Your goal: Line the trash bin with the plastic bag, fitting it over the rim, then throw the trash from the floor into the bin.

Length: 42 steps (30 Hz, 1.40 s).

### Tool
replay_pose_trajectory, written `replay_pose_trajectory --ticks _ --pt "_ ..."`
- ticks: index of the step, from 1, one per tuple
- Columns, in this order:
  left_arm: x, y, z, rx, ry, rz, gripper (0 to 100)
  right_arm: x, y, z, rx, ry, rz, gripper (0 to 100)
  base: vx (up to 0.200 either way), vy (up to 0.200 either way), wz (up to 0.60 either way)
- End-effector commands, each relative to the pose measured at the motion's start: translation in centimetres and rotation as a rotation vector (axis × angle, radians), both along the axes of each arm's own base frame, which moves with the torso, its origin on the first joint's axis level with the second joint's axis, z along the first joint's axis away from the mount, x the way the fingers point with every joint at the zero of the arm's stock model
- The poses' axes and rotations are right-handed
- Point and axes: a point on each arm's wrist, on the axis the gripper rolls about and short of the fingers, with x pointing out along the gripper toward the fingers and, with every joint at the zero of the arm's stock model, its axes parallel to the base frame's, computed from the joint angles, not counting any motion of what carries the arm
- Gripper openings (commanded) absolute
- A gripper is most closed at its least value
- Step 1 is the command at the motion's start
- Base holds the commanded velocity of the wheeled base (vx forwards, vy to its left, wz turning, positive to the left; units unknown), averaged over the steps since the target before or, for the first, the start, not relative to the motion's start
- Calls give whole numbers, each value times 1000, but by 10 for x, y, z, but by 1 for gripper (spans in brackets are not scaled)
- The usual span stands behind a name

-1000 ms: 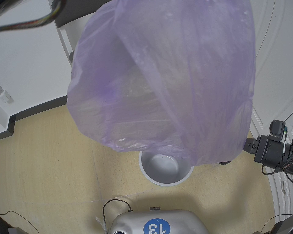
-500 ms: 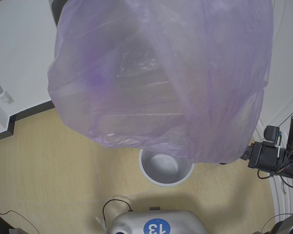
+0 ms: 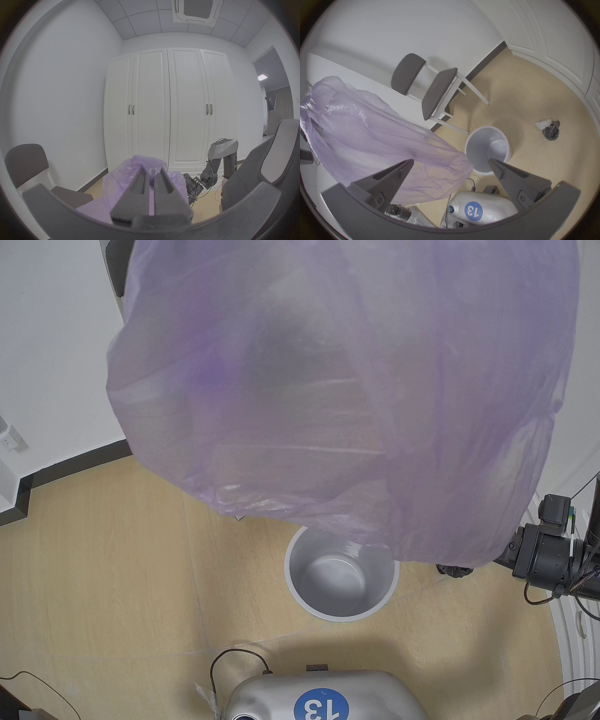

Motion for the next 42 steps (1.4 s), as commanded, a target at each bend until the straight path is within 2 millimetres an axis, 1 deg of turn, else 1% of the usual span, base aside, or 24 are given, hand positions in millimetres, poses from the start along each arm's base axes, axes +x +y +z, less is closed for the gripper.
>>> replay_pose_trajectory --ticks 1,9,21,22,31,37,40,42 --pt "-4 -2 1 -4 -2 -18 0 8 -1 -16 -6 24 -17 100 0 0 0" --pt "-5 -1 4 -16 -3 -8 0 10 -3 -18 2 6 -31 100 0 0 0" --pt "-6 -2 3 -12 0 -12 0 10 -7 -15 6 -6 -48 100 0 0 0" --pt "-6 -3 2 -9 1 -12 0 10 -7 -16 5 -5 -48 0 0 0 0" --pt "-5 -6 -2 8 7 3 0 8 -8 -13 4 -25 -47 0 0 0 0" --pt "0 -10 -8 34 19 49 0 -6 -13 4 31 -110 -49 0 0 0 0" --pt "5 -12 -13 54 28 101 0 -10 -18 8 13 -147 -61 0 0 0 0" --pt "14 -10 -15 76 36 189 0 -10 -23 7 -27 -169 -78 0 0 0 0"
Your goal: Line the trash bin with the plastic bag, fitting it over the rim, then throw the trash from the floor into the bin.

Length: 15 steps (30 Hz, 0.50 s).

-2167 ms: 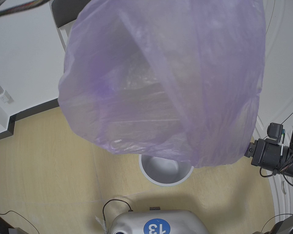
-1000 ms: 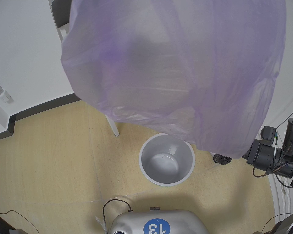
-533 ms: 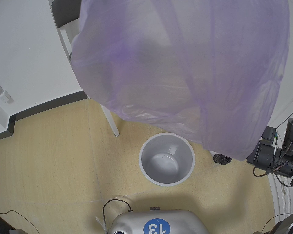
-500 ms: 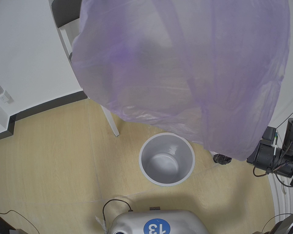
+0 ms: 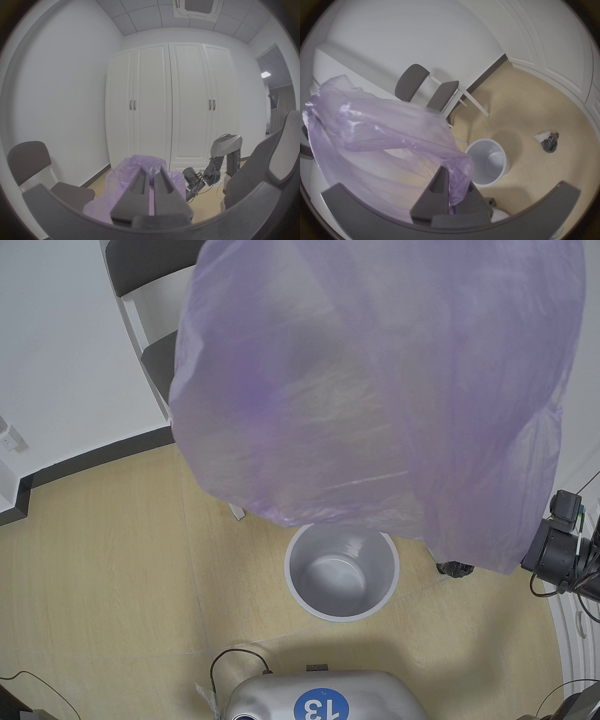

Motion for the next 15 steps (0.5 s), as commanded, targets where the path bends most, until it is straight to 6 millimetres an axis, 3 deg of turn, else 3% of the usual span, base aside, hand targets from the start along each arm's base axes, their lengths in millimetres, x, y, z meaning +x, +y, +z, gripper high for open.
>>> replay_pose_trajectory --ticks 1,4,9,15 --pt "17 0 -8 62 19 151 0 -7 -11 6 -55 -69 -36 0 0 0 0" --pt "31 4 -15 165 59 333 0 -10 -19 6 -169 -99 -79 0 0 0 0" --pt "49 11 -26 244 119 446 0 -21 -23 7 -271 -136 -123 0 0 0 0" --pt "75 20 -60 388 304 591 0 -28 -20 1 -454 -148 -128 0 0 0 0"
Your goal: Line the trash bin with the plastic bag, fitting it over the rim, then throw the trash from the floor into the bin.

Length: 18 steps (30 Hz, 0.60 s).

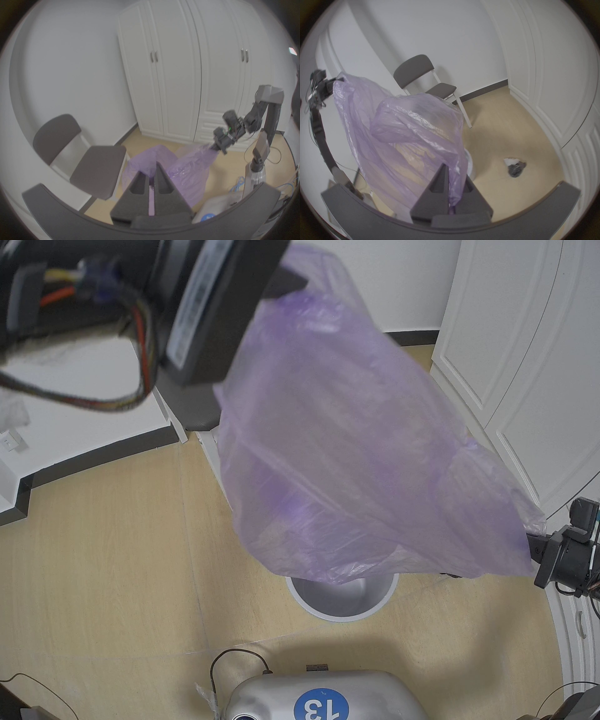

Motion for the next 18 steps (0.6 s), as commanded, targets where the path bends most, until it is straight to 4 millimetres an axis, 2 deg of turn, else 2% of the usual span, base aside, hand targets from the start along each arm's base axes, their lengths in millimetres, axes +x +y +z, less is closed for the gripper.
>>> replay_pose_trajectory --ticks 1,4,8,11,15,18 --pt "27 2 -25 59 133 145 0 -9 5 3 -66 -23 -12 0 0 0 0" --pt "33 -4 -36 20 217 194 0 -4 8 5 -97 -32 -38 0 0 0 0" --pt "43 9 -50 26 339 314 0 -2 13 4 -149 -48 -8 0 0 0 0" --pt "44 14 -60 -36 434 371 0 2 18 6 -209 -72 25 0 0 0 0" --pt "42 20 -75 -124 570 336 0 21 32 13 -307 -110 27 0 0 0 0" --pt "45 21 -86 -139 600 305 0 36 45 11 -346 -94 12 0 0 0 0"
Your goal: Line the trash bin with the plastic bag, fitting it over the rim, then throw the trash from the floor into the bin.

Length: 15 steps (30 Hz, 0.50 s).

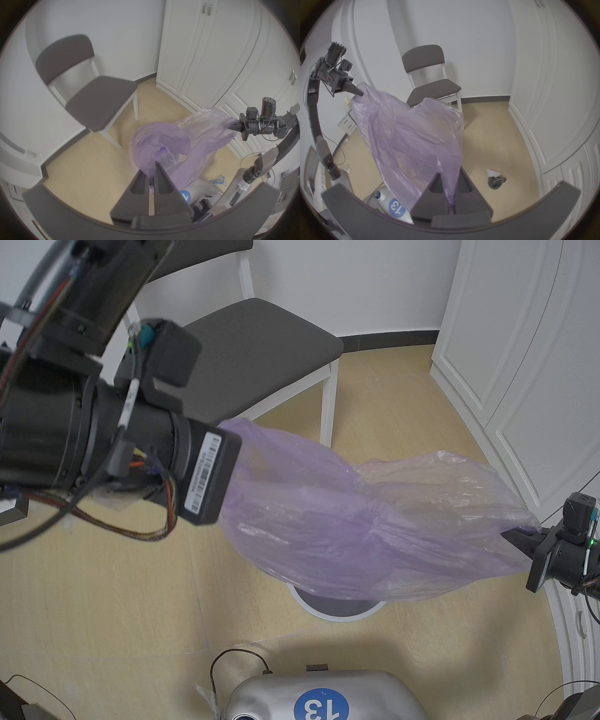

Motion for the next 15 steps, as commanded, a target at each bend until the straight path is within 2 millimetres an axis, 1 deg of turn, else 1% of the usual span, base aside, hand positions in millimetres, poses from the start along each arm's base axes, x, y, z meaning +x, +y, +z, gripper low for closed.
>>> replay_pose_trajectory --ticks 1,3,5,6,10,15 --pt "5 8 -22 -55 67 -18 0 35 30 -1 -94 22 2 0 0 0 0" --pt "8 3 -32 -76 55 -28 0 41 42 -3 -106 28 25 0 0 0 0" --pt "10 0 -37 -88 44 -36 0 43 47 -3 -117 30 40 0 0 0 0" --pt "14 -6 -44 -99 25 -46 0 48 53 -2 -152 13 64 0 0 0 0" --pt "26 -22 -50 -146 -3 -94 0 62 63 -1 -234 -20 95 0 0 0 0" --pt "42 -41 -56 -200 -12 -138 0 77 80 -1 -253 -28 122 0 0 0 0"
